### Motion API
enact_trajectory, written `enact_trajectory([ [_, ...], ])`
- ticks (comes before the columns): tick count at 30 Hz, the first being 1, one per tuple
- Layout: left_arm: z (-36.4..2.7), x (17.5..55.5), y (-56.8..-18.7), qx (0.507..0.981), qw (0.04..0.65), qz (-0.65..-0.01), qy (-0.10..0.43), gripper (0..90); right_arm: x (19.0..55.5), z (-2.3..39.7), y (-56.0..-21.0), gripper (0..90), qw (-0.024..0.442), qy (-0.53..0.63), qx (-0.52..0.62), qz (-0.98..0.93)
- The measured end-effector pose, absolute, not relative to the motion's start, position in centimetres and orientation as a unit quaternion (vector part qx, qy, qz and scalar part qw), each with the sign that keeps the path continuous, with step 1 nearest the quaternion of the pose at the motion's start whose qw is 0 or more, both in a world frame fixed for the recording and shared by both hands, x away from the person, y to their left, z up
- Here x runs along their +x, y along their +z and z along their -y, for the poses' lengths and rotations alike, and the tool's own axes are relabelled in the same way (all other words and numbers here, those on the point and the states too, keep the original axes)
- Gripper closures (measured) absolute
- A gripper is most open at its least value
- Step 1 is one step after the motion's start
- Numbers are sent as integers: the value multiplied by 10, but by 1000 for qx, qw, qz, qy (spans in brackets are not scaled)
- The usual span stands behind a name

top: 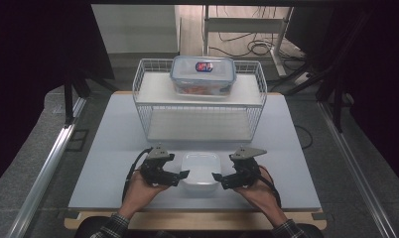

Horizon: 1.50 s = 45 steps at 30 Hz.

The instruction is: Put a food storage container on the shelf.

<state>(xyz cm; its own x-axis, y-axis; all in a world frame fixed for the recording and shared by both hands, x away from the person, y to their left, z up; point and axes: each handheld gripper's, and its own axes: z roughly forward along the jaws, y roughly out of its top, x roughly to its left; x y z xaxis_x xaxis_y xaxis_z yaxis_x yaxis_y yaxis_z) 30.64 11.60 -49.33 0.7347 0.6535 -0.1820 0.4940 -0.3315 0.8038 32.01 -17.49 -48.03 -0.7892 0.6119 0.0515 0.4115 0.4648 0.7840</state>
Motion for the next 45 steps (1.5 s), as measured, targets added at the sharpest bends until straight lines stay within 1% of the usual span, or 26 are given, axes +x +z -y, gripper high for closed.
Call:
enact_trajectory([
  [5, -105, 316, -501, 823, 444, -349, 66, 148, 327, 169, -486, 81, 104, 416, 307, -850],
  [7, -103, 316, -504, 821, 451, -347, 47, 141, 330, 168, -489, 81, 86, 418, 309, -850],
  [9, -103, 315, -506, 818, 454, -351, 42, 119, 334, 167, -493, 85, 58, 423, 317, -847],
  [11, -104, 316, -507, 814, 457, -357, 31, 120, 336, 167, -495, 105, 38, 428, 325, -843],
  [13, -105, 315, -509, 811, 460, -361, 21, 120, 336, 168, -495, 143, 23, 428, 329, -841],
  [15, -105, 316, -510, 809, 460, -366, -4, 138, 335, 168, -494, 154, 6, 425, 334, -841],
  [19, -106, 313, -510, 807, 456, -375, -18, 150, 333, 169, -495, 184, -12, 418, 352, -838],
  [21, -110, 311, -509, 805, 453, -382, -26, 190, 330, 171, -492, 251, -17, 413, 363, -835],
  [24, -118, 306, -507, 794, 460, -396, -39, 324, 326, 179, -487, 430, -21, 414, 380, -827],
  [25, -120, 305, -507, 790, 462, -400, -42, 368, 324, 181, -486, 475, -26, 415, 391, -821],
  [27, -123, 301, -504, 787, 465, -404, -34, 466, 323, 186, -485, 553, -33, 422, 404, -811],
  [28, -124, 299, -502, 785, 465, -407, -32, 515, 323, 187, -484, 577, -39, 424, 408, -807],
  [29, -125, 298, -502, 783, 467, -410, -33, 542, 323, 188, -483, 600, -43, 424, 412, -805],
  [31, -126, 296, -502, 778, 473, -414, -28, 580, 321, 189, -481, 624, -41, 422, 417, -804],
  [34, -125, 294, -499, 774, 477, -416, -13, 634, 317, 188, -477, 660, -19, 420, 419, -805],
  [37, -124, 292, -498, 770, 478, -422, -3, 660, 316, 188, -474, 684, -9, 422, 419, -804],
  [39, -123, 290, -498, 766, 481, -427, 5, 673, 315, 189, -474, 703, -12, 424, 423, -801],
  [41, -124, 289, -496, 763, 482, -430, 16, 717, 314, 190, -473, 756, -9, 430, 423, -797],
  [42, -125, 288, -496, 763, 482, -430, 23, 753, 314, 191, -473, 784, -5, 431, 423, -797],
  [43, -125, 288, -496, 761, 483, -432, 27, 774, 313, 190, -472, 785, 7, 428, 419, -801],
  [44, -124, 288, -497, 758, 483, -436, 28, 771, 312, 188, -472, 785, 19, 425, 412, -806],
  [45, -125, 288, -497, 757, 485, -438, 26, 770, 311, 187, -472, 785, 21, 428, 413, -803],
])
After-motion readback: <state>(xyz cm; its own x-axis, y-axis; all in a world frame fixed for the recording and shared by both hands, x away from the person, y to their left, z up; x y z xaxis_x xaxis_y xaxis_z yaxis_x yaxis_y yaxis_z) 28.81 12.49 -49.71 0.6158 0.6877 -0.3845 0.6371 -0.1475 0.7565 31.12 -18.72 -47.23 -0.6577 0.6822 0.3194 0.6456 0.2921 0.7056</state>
